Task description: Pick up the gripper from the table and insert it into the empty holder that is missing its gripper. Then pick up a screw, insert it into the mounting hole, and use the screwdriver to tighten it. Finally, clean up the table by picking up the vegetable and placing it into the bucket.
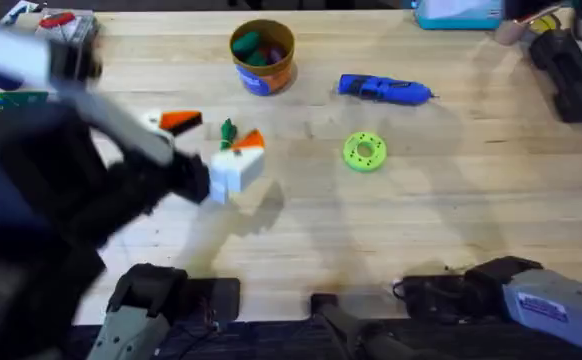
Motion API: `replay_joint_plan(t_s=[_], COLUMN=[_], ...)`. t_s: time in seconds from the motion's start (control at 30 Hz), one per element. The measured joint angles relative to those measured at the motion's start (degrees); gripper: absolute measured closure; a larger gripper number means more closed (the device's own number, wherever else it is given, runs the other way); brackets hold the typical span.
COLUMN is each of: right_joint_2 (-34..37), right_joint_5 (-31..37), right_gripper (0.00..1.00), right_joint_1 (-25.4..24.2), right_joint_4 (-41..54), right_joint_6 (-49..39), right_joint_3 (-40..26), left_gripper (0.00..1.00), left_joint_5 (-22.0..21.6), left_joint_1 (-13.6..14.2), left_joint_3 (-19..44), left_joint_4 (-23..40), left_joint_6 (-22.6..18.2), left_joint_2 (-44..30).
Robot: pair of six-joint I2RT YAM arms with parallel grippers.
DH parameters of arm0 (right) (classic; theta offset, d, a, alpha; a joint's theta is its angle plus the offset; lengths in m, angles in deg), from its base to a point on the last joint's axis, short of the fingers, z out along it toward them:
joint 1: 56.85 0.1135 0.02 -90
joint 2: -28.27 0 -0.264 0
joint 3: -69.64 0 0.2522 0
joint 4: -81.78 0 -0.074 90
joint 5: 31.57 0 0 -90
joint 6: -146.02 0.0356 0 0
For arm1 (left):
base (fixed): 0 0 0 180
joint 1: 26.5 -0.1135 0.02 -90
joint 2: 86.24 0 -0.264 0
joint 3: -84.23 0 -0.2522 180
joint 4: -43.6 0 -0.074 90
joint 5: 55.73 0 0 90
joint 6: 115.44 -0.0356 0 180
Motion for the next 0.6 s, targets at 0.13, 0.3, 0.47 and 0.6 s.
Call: replay_joint_plan(t_s=[0.13,0.3,0.47,0.6], right_joint_2=[-5.5,-8.5,-8.5,-8.6], right_joint_5=[-0.7,-3.4,-7.7,-9.3], right_gripper=[0.006,0.006,0.006,0.006], right_joint_1=[0.0,0.0,0.0,0.0], right_joint_4=[5.2,12.2,14.0,13.8], right_joint_6=[5.5,8.9,10.8,11.4], right_joint_3=[-0.1,-0.2,0.6,3.9], left_gripper=[0.016,0.014,0.014,0.014], left_joint_5=[-5.6,-10.3,-12.4,-14.0], left_joint_1=[0.0,0.0,0.0,-0.2], left_joint_3=[10.0,19.2,22.2,22.4], left_joint_4=[7.0,13.5,14.4,14.5], left_joint_6=[-0.9,-1.4,-1.6,-1.6], left_joint_2=[-13.0,-27.1,-35.0,-39.9])
